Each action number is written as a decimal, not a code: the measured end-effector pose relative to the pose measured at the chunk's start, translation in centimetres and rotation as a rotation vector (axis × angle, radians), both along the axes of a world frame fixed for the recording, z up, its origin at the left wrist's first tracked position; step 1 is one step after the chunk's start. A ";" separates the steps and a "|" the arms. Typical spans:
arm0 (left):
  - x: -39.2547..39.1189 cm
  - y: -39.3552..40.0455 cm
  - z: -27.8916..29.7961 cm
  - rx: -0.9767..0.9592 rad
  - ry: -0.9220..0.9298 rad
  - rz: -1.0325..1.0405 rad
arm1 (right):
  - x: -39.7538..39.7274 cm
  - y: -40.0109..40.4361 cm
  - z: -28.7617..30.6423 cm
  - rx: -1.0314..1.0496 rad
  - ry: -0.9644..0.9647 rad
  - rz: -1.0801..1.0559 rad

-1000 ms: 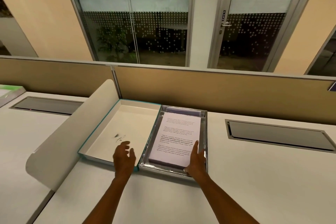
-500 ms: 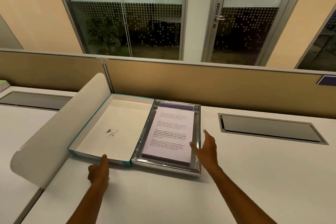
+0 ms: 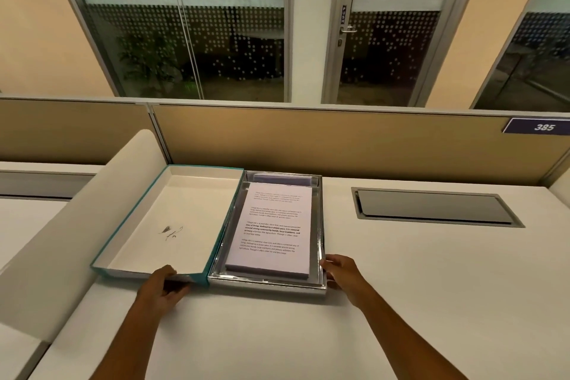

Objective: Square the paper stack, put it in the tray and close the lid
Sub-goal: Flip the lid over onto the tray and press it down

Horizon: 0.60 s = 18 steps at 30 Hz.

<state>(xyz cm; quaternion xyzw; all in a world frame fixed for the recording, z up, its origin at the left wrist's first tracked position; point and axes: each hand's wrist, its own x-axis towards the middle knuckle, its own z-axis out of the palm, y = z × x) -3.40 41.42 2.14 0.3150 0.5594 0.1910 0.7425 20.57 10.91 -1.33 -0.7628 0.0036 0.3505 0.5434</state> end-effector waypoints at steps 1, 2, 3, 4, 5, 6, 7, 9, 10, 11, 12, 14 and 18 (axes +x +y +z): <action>-0.3 0.1 -0.1 -0.020 -0.049 -0.008 | 0.0 0.0 0.0 0.001 0.007 0.000; -0.6 0.3 -0.3 -0.065 -0.118 -0.003 | 0.1 0.0 0.0 0.005 0.010 -0.002; -1.0 0.5 -0.5 -0.082 -0.173 -0.007 | 0.0 0.0 0.0 0.009 0.010 -0.005; -1.3 0.6 -0.5 -0.071 -0.218 -0.021 | -0.1 0.0 0.1 0.014 0.009 -0.009; -1.5 0.9 -0.5 -0.036 -0.247 -0.035 | -0.2 0.0 0.3 0.018 0.011 -0.012; -1.7 1.1 -0.3 0.014 -0.276 -0.043 | -0.3 0.0 0.4 0.023 0.013 -0.017; -1.8 1.3 -0.2 0.073 -0.289 -0.048 | -0.4 0.0 0.6 0.026 0.016 -0.021; -1.8 1.2 0.3 0.195 -0.288 -0.052 | -0.4 0.0 0.7 0.027 0.018 -0.021; -1.6 0.9 0.6 0.263 -0.278 -0.029 | -0.4 0.0 0.7 0.024 0.018 -0.018; -1.4 0.6 0.8 0.333 -0.258 -0.006 | -0.4 0.0 0.7 0.023 0.019 -0.016; -1.1 0.3 0.9 0.392 -0.236 0.002 | -0.4 0.0 0.7 0.022 0.021 -0.015; -0.6 -0.7 1.4 0.489 -0.206 -0.021 | -0.5 0.0 0.7 0.021 0.021 -0.016; 0.3 -2.9 1.6 0.617 -0.115 -0.090 | -0.5 0.1 0.8 0.019 0.018 -0.012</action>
